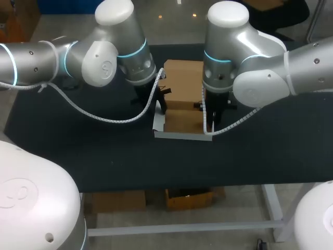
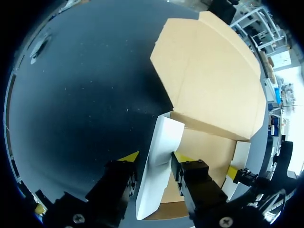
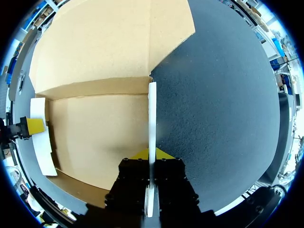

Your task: Assemble the packaging by folding the flat box into shape, placing the metal phone stand inside, and closing the box properly

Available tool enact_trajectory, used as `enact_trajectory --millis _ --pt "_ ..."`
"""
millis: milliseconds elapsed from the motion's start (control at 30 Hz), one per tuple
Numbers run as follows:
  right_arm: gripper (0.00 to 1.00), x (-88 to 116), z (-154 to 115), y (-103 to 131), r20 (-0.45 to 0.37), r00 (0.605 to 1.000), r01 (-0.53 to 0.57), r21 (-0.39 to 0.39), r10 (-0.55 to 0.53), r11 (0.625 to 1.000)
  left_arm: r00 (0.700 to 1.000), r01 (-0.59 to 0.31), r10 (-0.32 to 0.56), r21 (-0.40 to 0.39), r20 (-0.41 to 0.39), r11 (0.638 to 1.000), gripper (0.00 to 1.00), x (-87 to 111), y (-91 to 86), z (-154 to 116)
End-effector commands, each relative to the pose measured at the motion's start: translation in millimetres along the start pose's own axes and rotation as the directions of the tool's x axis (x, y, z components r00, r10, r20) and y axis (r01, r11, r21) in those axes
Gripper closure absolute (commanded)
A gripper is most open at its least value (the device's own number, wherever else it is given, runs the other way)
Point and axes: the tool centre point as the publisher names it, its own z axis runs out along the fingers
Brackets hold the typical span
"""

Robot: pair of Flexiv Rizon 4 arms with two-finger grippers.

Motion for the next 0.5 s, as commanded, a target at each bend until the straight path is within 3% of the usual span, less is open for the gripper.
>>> enact_trajectory --millis 33,500 --pt "1.00 -0.3 -0.4 0.2 0.005 1.000 0.000 0.004 0.000 1.000 0.999 0.011 -0.012 0.026 0.044 1.000 0.60 -0.5 -0.3 2.4" --pt "1.00 -0.3 -0.4 0.2 0.005 1.000 0.000 0.004 0.000 1.000 0.997 0.033 -0.036 0.040 0.066 0.999 0.62 -16.3 -6.7 1.5"
